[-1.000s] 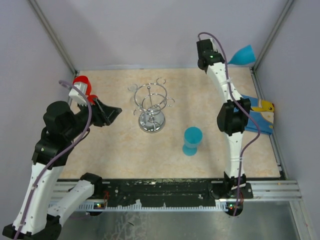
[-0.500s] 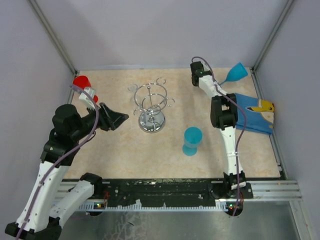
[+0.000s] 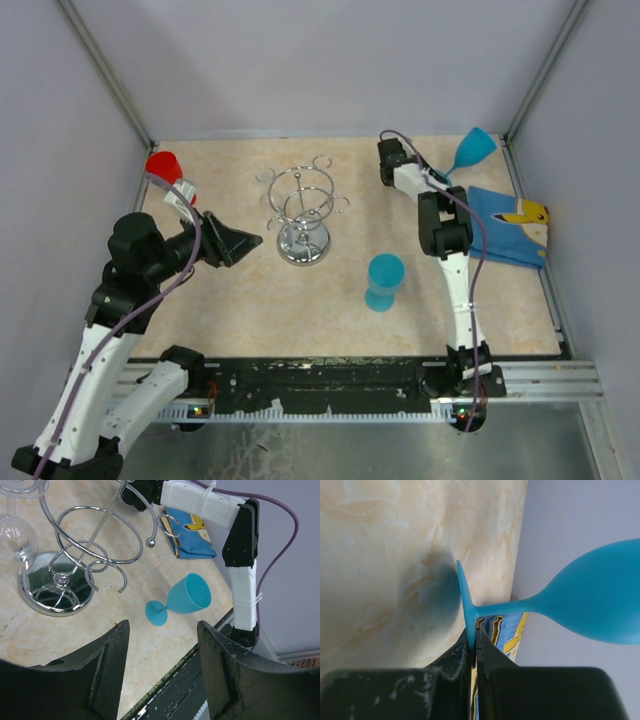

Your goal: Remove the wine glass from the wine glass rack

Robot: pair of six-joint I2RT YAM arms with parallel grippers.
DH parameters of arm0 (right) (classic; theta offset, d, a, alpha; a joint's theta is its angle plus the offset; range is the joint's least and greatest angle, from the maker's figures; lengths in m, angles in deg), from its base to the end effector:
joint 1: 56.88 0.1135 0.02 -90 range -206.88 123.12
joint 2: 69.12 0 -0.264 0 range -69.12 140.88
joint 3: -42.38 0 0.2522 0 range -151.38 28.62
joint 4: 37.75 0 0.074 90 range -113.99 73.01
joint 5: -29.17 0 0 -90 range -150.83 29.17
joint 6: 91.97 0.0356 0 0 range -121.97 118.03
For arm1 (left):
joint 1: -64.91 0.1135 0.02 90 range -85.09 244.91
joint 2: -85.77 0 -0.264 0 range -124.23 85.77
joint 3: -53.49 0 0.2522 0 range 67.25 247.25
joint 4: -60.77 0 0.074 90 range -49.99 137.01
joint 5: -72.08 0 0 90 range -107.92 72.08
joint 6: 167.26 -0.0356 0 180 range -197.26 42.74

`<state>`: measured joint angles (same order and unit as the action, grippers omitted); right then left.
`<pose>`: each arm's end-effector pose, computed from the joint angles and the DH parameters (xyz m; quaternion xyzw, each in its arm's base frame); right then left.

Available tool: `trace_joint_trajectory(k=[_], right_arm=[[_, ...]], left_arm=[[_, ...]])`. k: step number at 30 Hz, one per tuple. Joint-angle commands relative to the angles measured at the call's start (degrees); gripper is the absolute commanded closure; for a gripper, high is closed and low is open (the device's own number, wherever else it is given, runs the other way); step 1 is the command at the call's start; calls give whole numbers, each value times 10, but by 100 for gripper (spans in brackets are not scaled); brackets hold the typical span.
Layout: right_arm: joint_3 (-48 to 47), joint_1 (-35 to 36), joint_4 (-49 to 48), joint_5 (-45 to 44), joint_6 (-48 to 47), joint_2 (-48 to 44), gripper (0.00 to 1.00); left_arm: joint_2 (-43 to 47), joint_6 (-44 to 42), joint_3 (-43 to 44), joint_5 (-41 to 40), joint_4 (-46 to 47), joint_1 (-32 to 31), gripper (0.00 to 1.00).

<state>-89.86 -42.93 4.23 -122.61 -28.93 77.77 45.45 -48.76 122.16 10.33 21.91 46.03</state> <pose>0.5269 0.0986 0.1181 -0.1492 0.8217 -0.5165 0.1891 0.1310 -0.0626 0.3849 0.0930 0.7561 -0.4210 0.4924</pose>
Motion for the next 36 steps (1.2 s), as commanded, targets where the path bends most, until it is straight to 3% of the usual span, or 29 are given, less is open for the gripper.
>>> trace_joint_trajectory(k=[1, 10, 15, 36], right_arm=[[-7, 12, -31, -32, -22, 23, 97], [-2, 29, -26, -25, -14, 32, 79], [-14, 40, -11, -15, -3, 31, 64], [-5, 69, 71, 163, 110, -27, 61]], left_arm=[[13, -4, -1, 12, 12, -1, 37], [8, 0, -7, 19, 17, -1, 37], [-1, 11, -18, 35, 33, -1, 38], [-27, -7, -12, 6, 35, -1, 38]])
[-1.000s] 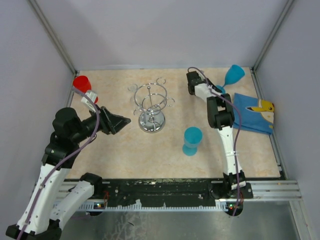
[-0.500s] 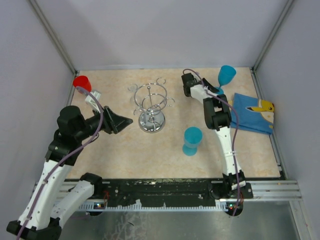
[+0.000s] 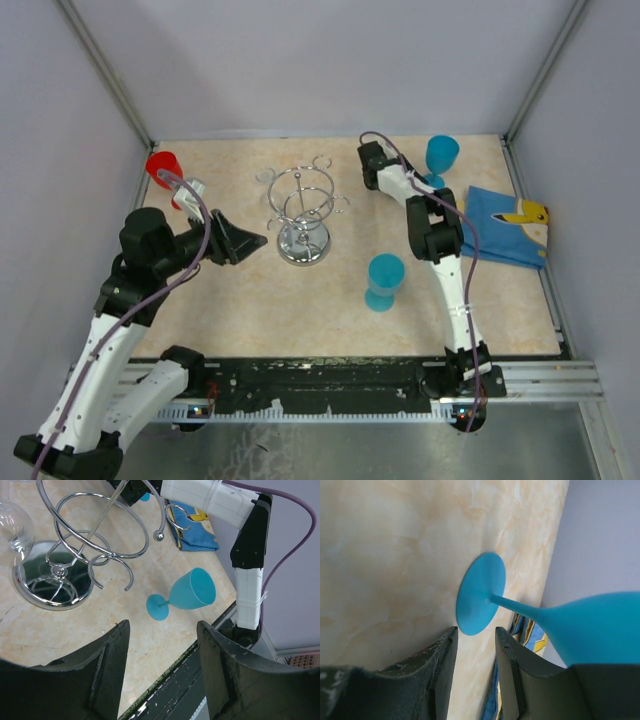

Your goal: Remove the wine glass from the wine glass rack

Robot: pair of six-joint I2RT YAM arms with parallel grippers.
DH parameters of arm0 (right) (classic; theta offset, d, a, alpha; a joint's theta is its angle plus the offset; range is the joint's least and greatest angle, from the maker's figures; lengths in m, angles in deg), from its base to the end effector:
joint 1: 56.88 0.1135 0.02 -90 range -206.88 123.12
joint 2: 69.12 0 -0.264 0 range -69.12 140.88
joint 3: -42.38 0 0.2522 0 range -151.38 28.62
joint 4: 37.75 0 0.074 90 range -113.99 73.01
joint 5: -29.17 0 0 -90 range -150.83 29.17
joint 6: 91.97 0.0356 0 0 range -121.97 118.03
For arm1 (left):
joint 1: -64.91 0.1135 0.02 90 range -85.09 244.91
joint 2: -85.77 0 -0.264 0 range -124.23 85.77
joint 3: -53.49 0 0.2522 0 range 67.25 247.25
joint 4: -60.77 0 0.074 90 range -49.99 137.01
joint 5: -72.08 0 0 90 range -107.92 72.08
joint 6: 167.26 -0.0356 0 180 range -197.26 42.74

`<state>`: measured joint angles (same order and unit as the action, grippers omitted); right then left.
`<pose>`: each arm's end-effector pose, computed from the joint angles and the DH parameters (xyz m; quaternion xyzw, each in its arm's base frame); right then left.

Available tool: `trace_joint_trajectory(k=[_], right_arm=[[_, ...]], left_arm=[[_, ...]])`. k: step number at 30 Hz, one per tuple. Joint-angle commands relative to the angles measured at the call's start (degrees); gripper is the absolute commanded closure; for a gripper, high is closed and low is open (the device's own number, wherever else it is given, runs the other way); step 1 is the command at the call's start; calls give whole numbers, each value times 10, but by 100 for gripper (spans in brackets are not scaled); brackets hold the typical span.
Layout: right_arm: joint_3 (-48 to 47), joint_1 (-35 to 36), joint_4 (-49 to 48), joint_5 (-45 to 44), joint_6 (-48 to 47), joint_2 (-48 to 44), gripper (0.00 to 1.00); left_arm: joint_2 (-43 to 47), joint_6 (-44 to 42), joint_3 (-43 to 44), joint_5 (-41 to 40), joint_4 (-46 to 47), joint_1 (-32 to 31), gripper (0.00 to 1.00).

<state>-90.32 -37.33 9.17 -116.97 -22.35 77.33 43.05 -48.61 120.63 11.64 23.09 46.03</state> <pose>0.5102 0.1498 0.1177 -0.1795 0.8430 -0.4568 0.2201 0.1437 -0.0677 0.3728 0.0932 0.7688 -0.4249 0.4687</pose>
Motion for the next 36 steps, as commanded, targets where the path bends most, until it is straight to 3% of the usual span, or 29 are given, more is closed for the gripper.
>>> trace_joint_trajectory(k=[1, 14, 15, 20, 28, 32, 36], right_arm=[[-1, 14, 25, 116, 50, -26, 60], [115, 38, -51, 241, 84, -151, 61], [130, 40, -66, 240, 83, -163, 64], [151, 42, -89, 281, 101, -213, 100], [177, 44, -134, 314, 113, -317, 100], [190, 47, -136, 336, 115, -372, 92], [203, 53, -135, 342, 123, -423, 90]], left_arm=[[-4, -10, 5, -12, 22, -1, 38], [-33, -25, 37, -108, 21, 0, 37], [-37, -24, 38, -112, 23, 0, 37], [-62, -19, 42, -144, 43, 1, 37], [-117, -34, 66, -227, 74, 1, 34], [-144, -53, 94, -283, 78, 6, 32], [-179, -62, 116, -305, 87, 14, 32]])
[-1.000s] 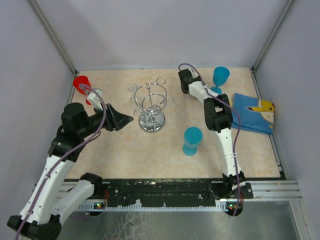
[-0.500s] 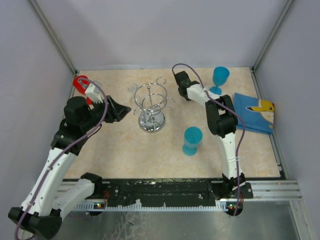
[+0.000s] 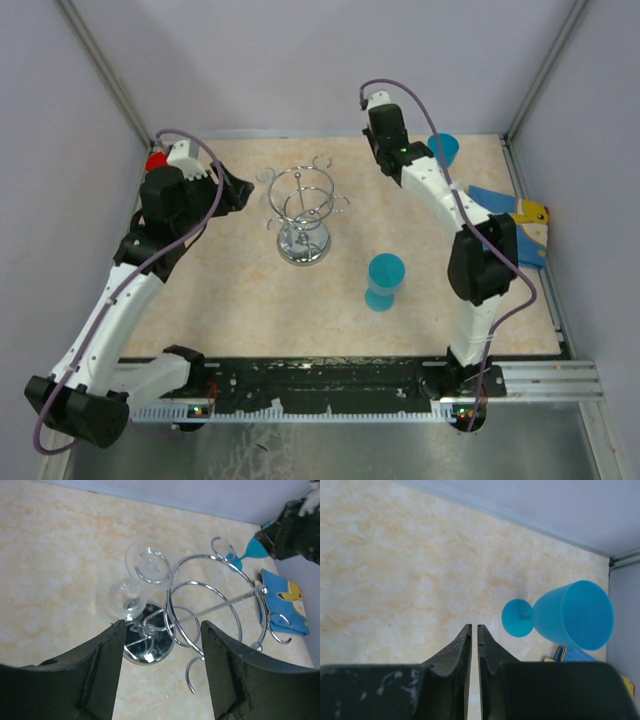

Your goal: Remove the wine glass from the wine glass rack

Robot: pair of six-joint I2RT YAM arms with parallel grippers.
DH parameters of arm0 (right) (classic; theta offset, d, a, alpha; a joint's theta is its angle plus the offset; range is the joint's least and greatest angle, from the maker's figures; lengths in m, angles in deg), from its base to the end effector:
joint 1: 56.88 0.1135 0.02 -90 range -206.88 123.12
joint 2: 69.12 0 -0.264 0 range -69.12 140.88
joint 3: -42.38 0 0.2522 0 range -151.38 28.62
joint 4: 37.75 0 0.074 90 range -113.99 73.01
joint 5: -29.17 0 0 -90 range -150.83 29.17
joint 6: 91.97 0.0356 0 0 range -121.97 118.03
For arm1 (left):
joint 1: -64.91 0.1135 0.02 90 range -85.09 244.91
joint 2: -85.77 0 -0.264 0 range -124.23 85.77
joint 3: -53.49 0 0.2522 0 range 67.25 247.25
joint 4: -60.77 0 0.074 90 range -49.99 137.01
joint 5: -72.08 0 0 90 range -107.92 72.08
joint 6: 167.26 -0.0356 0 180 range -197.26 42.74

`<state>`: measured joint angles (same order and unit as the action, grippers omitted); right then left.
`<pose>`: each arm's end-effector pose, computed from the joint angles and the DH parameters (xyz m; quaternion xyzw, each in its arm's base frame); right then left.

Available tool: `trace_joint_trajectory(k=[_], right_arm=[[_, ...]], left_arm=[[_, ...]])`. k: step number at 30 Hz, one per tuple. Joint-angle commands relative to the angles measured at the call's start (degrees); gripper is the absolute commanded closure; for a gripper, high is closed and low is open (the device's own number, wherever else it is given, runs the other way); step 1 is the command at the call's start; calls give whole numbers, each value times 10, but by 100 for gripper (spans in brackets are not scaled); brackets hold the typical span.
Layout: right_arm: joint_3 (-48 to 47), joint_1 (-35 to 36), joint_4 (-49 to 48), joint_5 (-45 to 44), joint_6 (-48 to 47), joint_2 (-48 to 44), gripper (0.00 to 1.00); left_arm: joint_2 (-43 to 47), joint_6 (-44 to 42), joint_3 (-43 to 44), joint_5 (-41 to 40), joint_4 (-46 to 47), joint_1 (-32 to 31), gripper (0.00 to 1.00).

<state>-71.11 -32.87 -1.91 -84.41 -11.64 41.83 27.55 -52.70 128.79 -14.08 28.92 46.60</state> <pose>0.4219 0.1723 0.3127 -0.1567 0.8527 -0.1204 0.4836 0.2157 -0.0739 0.3841 -0.0227 0.7916 -0.2476 0.5581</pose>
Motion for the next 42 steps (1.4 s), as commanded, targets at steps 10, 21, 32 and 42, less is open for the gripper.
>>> trace_joint_trajectory(k=[10, 21, 32, 42], right_arm=[[83, 27, -54, 42, 48, -224, 83], [146, 28, -67, 81, 68, -316, 78], [164, 28, -73, 71, 63, -342, 74], [189, 28, -96, 80, 63, -368, 70]], left_arm=[[-143, 28, 49, 76, 94, 124, 35], [-232, 105, 52, 241, 202, 154, 35], [-262, 167, 38, 320, 256, 155, 36], [-285, 163, 48, 348, 242, 152, 40]])
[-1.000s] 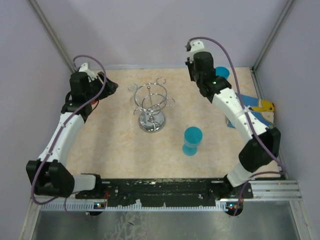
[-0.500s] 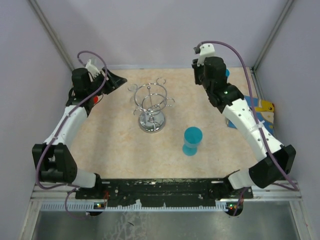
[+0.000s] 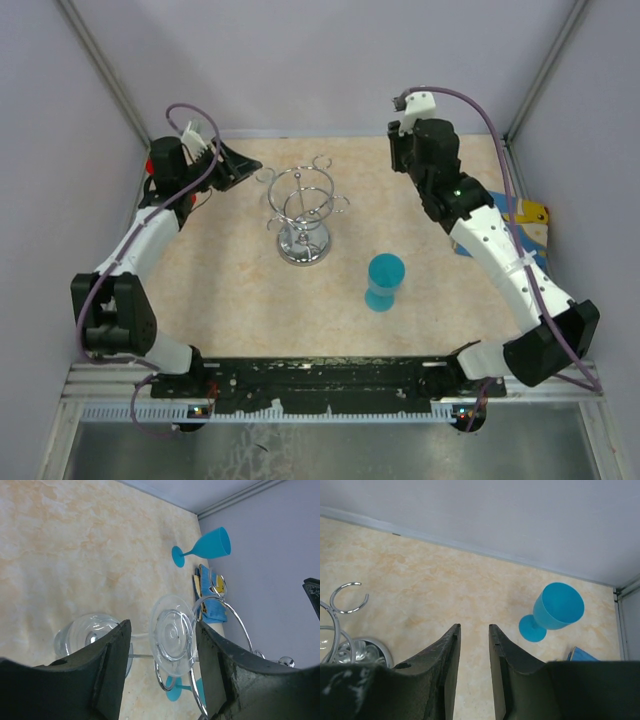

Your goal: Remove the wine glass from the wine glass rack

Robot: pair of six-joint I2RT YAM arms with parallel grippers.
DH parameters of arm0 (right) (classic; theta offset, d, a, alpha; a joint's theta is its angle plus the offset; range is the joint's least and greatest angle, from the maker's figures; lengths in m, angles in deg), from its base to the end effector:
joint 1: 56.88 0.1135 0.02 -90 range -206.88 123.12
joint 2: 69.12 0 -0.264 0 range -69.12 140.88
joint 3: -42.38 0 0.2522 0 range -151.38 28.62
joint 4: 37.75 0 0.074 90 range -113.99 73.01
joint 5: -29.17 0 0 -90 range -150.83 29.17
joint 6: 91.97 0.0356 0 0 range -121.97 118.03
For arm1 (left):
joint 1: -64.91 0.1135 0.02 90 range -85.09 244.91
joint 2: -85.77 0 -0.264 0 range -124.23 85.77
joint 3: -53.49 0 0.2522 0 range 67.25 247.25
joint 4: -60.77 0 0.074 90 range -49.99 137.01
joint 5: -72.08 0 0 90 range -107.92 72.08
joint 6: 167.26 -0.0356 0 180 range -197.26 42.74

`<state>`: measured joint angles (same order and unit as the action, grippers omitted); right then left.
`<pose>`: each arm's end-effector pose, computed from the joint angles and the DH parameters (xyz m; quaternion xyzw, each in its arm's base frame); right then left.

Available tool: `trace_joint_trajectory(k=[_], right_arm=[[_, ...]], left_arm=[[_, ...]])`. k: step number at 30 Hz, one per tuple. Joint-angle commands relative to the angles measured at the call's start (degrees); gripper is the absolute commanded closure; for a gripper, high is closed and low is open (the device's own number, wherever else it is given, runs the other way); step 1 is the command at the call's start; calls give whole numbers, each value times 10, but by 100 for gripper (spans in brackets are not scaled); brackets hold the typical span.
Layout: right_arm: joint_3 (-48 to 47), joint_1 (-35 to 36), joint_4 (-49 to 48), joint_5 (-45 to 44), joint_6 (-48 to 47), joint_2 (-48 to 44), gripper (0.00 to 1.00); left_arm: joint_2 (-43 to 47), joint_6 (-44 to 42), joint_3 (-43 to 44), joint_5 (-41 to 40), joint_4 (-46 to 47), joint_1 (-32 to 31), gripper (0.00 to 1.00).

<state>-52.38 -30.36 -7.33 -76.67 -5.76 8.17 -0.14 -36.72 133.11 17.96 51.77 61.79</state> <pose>0.2799 0.1288 0.4225 -0.1197 0.7704 0.0159 0.6261 0.3494 -0.0399 0.3221 -0.0656 0.7762 -0.4419 0.4448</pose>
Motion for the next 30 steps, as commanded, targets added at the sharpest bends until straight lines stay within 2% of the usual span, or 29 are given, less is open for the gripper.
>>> trace_joint_trajectory(k=[1, 11, 17, 23, 27, 30], right_arm=[[3, 3, -42, 1, 4, -32, 70], [15, 3, -51, -7, 4, -39, 68], [21, 3, -53, -8, 3, -40, 68], [30, 3, -58, -13, 1, -44, 67], [34, 3, -62, -13, 1, -47, 66], [35, 3, -63, -14, 0, -48, 66]], left_arm=[[-12, 5, 8, 34, 14, 0, 41], [-40, 26, 15, 76, 38, -13, 52], [-39, 25, 25, 77, 37, -14, 74], [-33, 18, 37, 66, 20, -14, 86], [-34, 19, 41, 64, 15, -14, 100], [-31, 15, 45, 61, 12, -14, 100]])
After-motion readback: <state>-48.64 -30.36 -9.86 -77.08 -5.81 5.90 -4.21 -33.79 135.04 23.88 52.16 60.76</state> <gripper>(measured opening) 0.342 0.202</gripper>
